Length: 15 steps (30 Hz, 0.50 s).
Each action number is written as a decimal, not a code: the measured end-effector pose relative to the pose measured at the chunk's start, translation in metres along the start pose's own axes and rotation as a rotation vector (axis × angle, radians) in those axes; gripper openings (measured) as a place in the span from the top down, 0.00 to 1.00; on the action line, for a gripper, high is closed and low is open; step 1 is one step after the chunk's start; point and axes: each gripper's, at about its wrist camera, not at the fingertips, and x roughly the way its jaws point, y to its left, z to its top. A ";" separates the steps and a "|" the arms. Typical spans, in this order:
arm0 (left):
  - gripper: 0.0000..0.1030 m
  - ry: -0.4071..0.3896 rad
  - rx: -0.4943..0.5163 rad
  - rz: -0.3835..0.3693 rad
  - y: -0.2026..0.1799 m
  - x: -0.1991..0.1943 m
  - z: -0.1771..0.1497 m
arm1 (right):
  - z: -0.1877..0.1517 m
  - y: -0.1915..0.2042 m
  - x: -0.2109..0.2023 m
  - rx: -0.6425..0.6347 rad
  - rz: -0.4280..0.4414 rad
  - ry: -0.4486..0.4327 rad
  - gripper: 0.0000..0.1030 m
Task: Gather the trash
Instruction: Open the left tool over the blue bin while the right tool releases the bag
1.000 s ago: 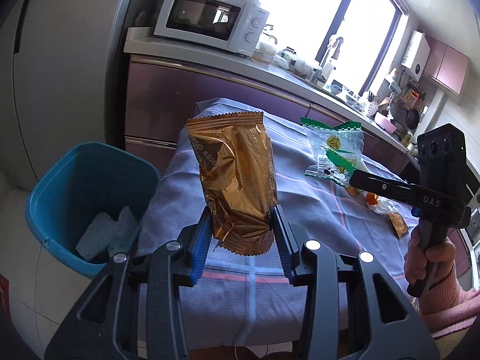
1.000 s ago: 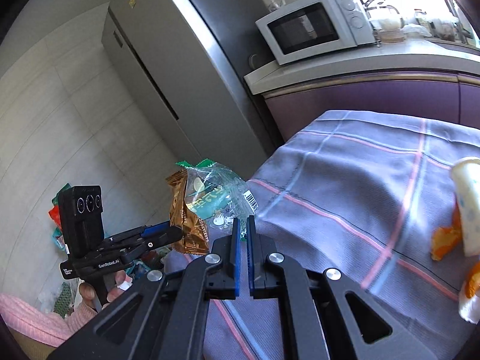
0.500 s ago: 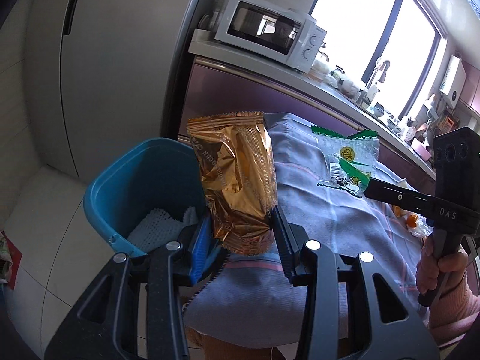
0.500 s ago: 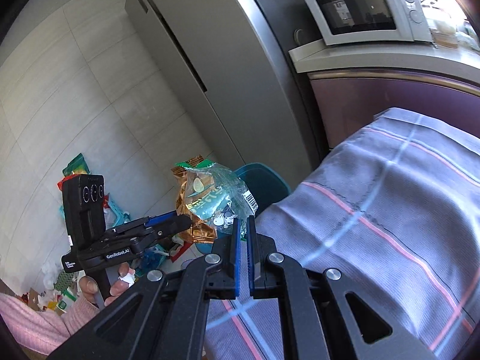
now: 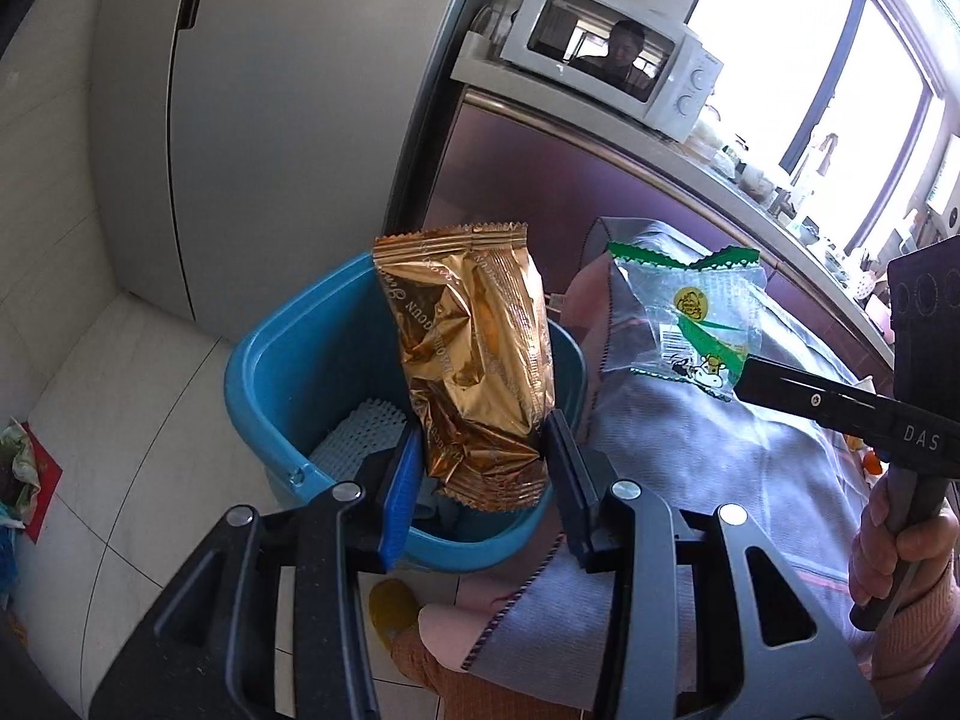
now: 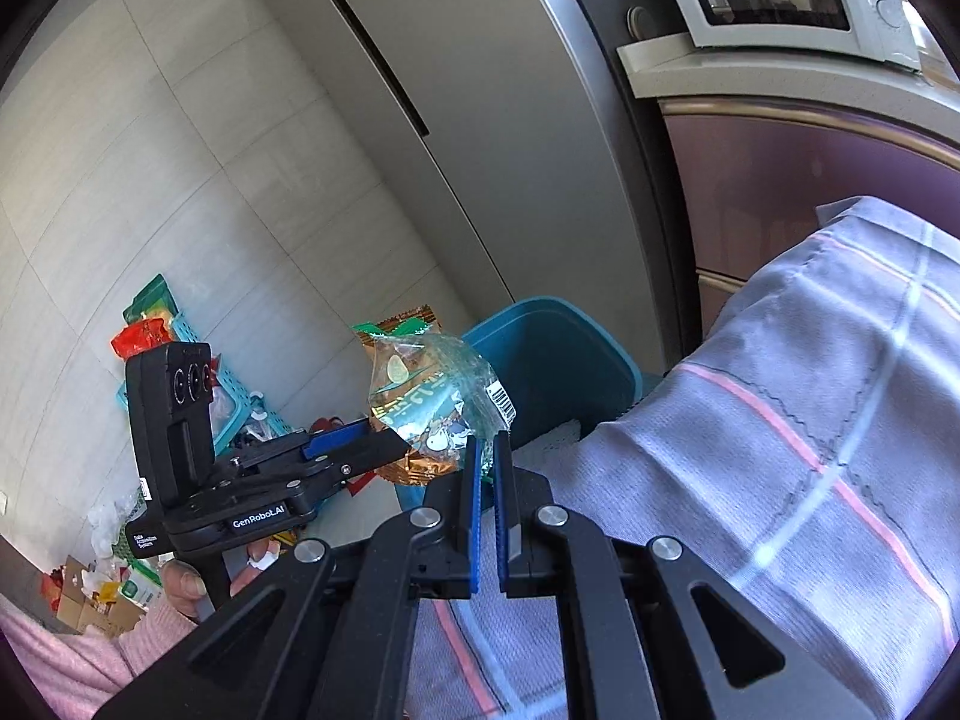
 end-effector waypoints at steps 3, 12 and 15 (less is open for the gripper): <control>0.61 0.010 -0.008 0.010 0.004 0.006 0.000 | 0.003 0.000 0.011 0.003 -0.001 0.019 0.97; 0.59 0.038 -0.035 0.040 0.010 0.026 0.002 | 0.009 -0.003 0.043 0.027 -0.037 0.078 0.96; 0.57 0.054 -0.054 0.044 0.013 0.034 0.003 | 0.009 -0.008 0.053 0.051 -0.047 0.093 0.95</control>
